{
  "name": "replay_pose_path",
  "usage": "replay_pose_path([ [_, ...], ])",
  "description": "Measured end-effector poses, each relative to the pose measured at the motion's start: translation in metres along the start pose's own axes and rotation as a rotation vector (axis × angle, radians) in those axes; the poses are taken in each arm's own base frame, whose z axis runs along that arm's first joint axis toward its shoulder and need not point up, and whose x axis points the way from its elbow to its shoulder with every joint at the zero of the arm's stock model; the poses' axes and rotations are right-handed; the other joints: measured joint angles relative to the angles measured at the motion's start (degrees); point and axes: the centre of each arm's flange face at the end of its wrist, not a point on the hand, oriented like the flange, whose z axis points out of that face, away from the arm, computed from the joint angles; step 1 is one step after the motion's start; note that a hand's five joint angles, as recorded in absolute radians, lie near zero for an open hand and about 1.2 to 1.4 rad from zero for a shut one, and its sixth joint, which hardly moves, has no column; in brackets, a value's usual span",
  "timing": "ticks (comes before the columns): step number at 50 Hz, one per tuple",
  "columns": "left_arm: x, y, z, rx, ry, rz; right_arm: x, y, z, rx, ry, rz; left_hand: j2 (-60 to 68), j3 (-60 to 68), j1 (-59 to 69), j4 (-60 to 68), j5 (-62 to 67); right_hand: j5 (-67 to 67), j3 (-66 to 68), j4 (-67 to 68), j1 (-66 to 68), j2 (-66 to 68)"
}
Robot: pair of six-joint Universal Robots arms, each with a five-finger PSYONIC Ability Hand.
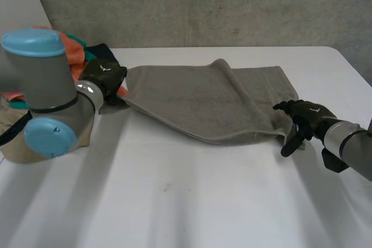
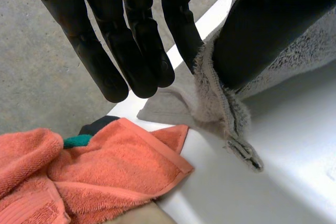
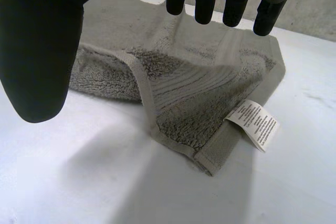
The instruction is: Fold the laundry.
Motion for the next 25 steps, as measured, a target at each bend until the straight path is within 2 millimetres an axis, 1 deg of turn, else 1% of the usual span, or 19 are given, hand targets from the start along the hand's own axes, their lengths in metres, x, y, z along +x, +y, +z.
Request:
replay_pose_path([
  [4, 0.002, -0.007, 0.000, -0.010, 0.019, -0.018, -0.007, 0.003, 0.010, 0.050, 0.031, -0.008, 0.0, 0.0, 0.0, 0.0, 0.0, 0.0, 0.0, 0.0, 0.0, 0.0],
  [9, 0.003, -0.012, -0.001, -0.006, 0.025, -0.025, -0.014, 0.005, 0.027, 0.099, 0.067, 0.006, 0.0, 0.0, 0.0, 0.0, 0.0, 0.0, 0.0, 0.0, 0.0, 0.0],
  [11, 0.002, -0.014, -0.001, 0.000, 0.022, -0.027, -0.018, 0.008, 0.039, 0.110, 0.089, 0.007, 0.0, 0.0, 0.0, 0.0, 0.0, 0.0, 0.0, 0.0, 0.0, 0.0],
  [13, 0.001, -0.016, -0.001, 0.003, 0.019, -0.028, -0.019, 0.010, 0.044, 0.111, 0.101, 0.004, 0.0, 0.0, 0.0, 0.0, 0.0, 0.0, 0.0, 0.0, 0.0, 0.0],
  [14, -0.001, -0.018, -0.001, 0.009, 0.013, -0.029, -0.020, 0.014, 0.053, 0.108, 0.122, -0.004, 0.0, 0.0, 0.0, 0.0, 0.0, 0.0, 0.0, 0.0, 0.0, 0.0],
  [15, -0.001, -0.018, -0.001, 0.010, 0.012, -0.030, -0.020, 0.015, 0.054, 0.107, 0.124, -0.005, 0.0, 0.0, 0.0, 0.0, 0.0, 0.0, 0.0, 0.0, 0.0, 0.0],
  [16, -0.003, -0.019, -0.002, 0.014, 0.007, -0.031, -0.019, 0.017, 0.060, 0.102, 0.145, -0.016, 0.0, 0.0, 0.0, 0.0, 0.0, 0.0, 0.0, 0.0, 0.0, 0.0],
  [18, -0.006, -0.021, -0.003, 0.016, 0.001, -0.034, -0.016, 0.020, 0.066, 0.093, 0.179, -0.034, 0.0, 0.0, 0.0, 0.0, 0.0, 0.0, 0.0, 0.0, 0.0, 0.0],
  [21, -0.011, -0.021, -0.006, 0.014, -0.006, -0.040, -0.007, 0.019, 0.069, 0.084, 0.236, -0.068, 0.0, 0.0, 0.0, 0.0, 0.0, 0.7, 0.8, 0.8, 0.5, 0.7],
  [22, -0.013, -0.021, -0.007, 0.012, -0.008, -0.042, -0.003, 0.017, 0.069, 0.082, 0.259, -0.082, 0.0, 0.0, 0.0, 0.0, 0.0, 1.5, 2.0, 1.8, 0.8, 1.9],
  [25, -0.017, -0.019, -0.012, 0.006, -0.009, -0.045, 0.006, 0.011, 0.065, 0.086, 0.298, -0.114, 0.0, 0.0, 0.0, 0.0, 0.0, 9.6, 10.4, 10.0, 9.5, 11.0],
])
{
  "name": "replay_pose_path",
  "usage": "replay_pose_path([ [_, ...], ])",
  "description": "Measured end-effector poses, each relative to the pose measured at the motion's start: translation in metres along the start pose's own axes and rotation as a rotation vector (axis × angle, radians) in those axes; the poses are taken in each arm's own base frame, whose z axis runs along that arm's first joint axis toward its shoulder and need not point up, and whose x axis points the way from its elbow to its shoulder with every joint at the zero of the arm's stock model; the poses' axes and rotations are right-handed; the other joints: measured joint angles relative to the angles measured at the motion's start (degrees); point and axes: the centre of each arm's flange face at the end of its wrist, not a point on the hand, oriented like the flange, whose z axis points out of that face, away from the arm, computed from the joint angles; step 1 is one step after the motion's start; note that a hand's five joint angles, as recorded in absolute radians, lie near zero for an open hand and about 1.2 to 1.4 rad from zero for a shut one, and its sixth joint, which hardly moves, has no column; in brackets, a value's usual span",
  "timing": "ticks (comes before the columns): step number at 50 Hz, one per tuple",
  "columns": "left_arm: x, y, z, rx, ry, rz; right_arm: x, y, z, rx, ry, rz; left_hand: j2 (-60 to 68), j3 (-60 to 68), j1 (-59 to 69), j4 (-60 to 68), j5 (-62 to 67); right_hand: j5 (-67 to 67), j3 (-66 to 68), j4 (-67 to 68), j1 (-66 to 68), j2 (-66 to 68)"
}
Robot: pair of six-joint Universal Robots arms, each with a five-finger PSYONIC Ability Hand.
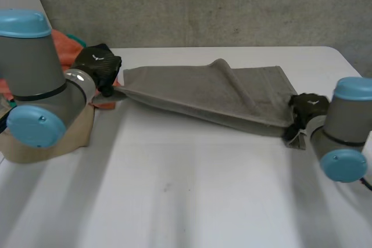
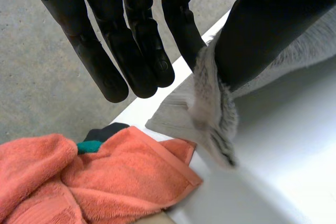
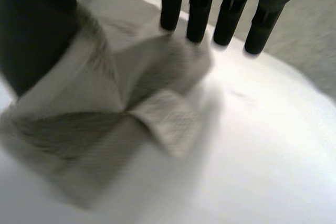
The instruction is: Fold the laundry.
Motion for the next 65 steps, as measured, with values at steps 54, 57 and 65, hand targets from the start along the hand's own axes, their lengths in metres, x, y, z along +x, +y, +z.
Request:
replay_pose_path([
  [54, 0.032, 0.032, 0.078, -0.018, 0.092, 0.480, 0.066, -0.052, 0.038, 0.007, -0.056, -0.561, 0.0, 0.1, 0.0, 0.1, 0.0, 46.0, 45.2, 46.2, 42.6, 44.3],
  [57, 0.036, 0.034, 0.089, 0.012, 0.070, 0.472, 0.064, -0.050, 0.054, 0.062, -0.016, -0.567, 0.0, 0.1, 0.0, 0.1, 0.0, 46.0, 45.2, 46.2, 42.6, 44.3],
  [65, 0.045, 0.032, 0.107, 0.115, 0.003, 0.444, 0.061, -0.044, 0.086, 0.192, 0.094, -0.586, -32.4, -30.6, -35.1, -31.3, -29.6, 14.6, 14.8, 16.0, 11.6, 11.8],
])
